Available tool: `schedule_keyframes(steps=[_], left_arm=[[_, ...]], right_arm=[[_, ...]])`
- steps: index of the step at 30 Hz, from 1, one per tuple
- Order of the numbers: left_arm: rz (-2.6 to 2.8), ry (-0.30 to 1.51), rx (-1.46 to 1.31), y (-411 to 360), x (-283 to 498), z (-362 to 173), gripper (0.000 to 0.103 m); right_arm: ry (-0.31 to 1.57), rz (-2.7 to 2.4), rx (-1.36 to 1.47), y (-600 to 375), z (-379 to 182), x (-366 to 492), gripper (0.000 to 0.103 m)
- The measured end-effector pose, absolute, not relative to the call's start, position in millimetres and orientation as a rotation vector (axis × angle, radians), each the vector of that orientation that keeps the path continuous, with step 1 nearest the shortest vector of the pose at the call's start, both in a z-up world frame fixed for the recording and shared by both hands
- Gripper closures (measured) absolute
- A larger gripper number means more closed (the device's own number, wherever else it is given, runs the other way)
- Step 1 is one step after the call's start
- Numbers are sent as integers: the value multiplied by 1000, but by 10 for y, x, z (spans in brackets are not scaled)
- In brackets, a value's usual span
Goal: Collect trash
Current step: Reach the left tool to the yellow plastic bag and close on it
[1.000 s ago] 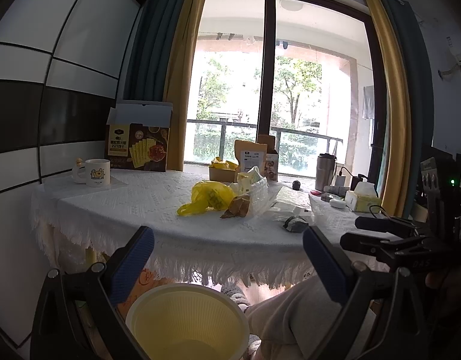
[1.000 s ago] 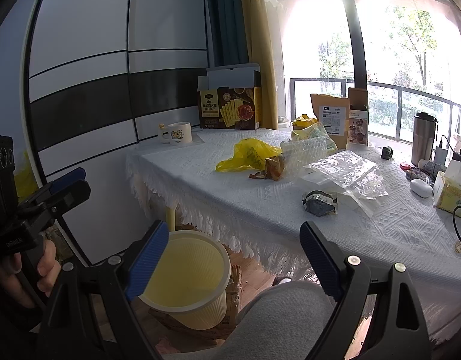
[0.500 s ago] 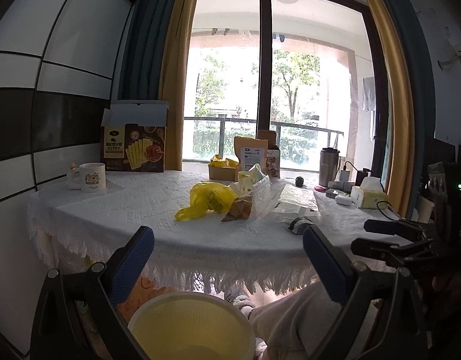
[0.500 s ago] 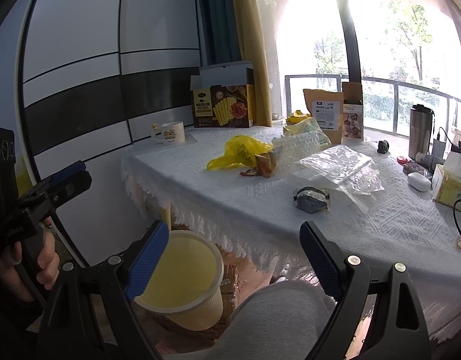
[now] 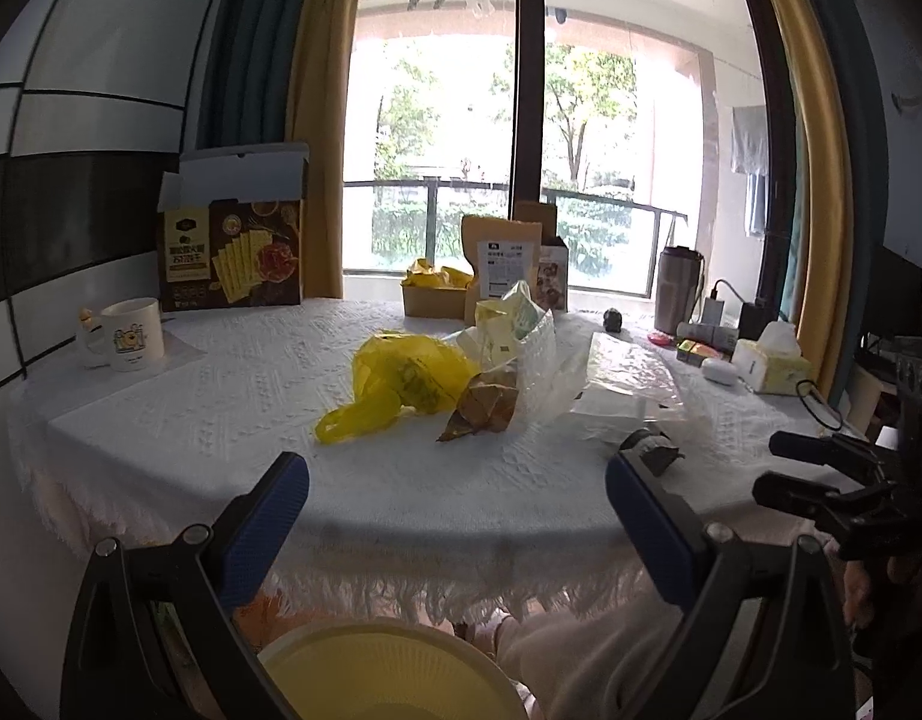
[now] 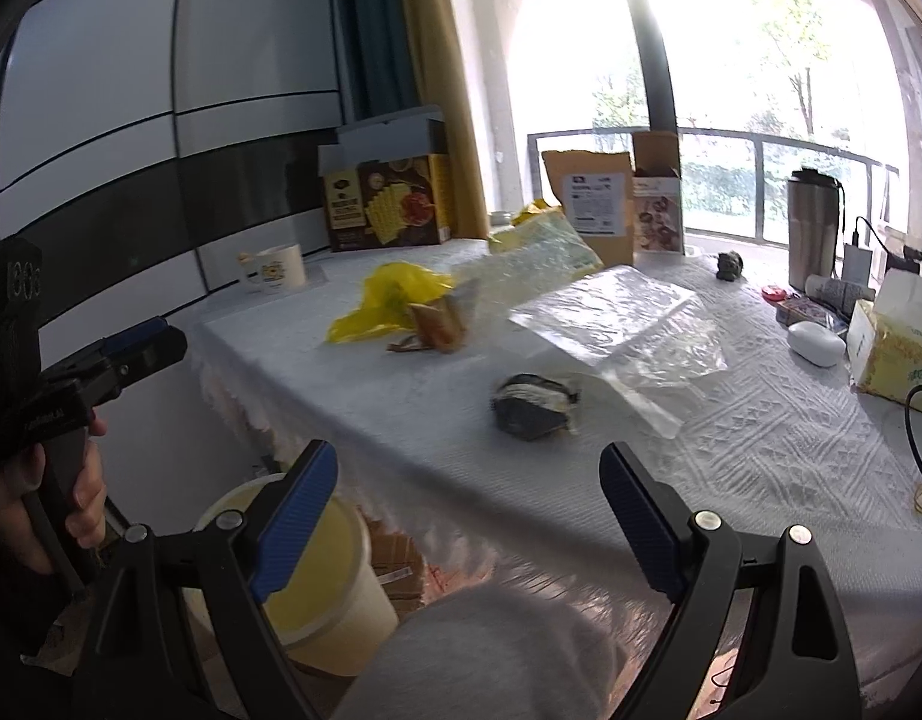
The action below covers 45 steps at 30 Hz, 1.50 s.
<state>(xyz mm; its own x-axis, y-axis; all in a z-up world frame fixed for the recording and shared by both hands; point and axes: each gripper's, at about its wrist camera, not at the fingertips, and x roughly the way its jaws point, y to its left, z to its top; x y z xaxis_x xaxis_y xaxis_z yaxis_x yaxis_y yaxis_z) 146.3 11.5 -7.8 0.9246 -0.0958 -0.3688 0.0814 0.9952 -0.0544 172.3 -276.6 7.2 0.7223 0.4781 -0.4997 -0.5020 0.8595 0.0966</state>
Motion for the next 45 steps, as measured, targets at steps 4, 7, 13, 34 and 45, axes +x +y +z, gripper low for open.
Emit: schedule_keyframes(steps=[4,7,13,34,45], left_arm=[[-92,423,-7,87,1860,-118,3],[-87,453,-8,135,2159,-133,3],[-87,465,-13,363,2745,-14,3],[-257,735,-1,467,4083,-555,40],[-253,606,46,365,3680,-296,82]], right_arm=[[546,526,-42,-2823,20,1953,15],[544,519,-42,-2846,16,2112,15],[560,507,-61,-2831,40,2496,15],[720,393,76,-2962,28,3518,15],[789,399,104,-2906,-108,3624,30]])
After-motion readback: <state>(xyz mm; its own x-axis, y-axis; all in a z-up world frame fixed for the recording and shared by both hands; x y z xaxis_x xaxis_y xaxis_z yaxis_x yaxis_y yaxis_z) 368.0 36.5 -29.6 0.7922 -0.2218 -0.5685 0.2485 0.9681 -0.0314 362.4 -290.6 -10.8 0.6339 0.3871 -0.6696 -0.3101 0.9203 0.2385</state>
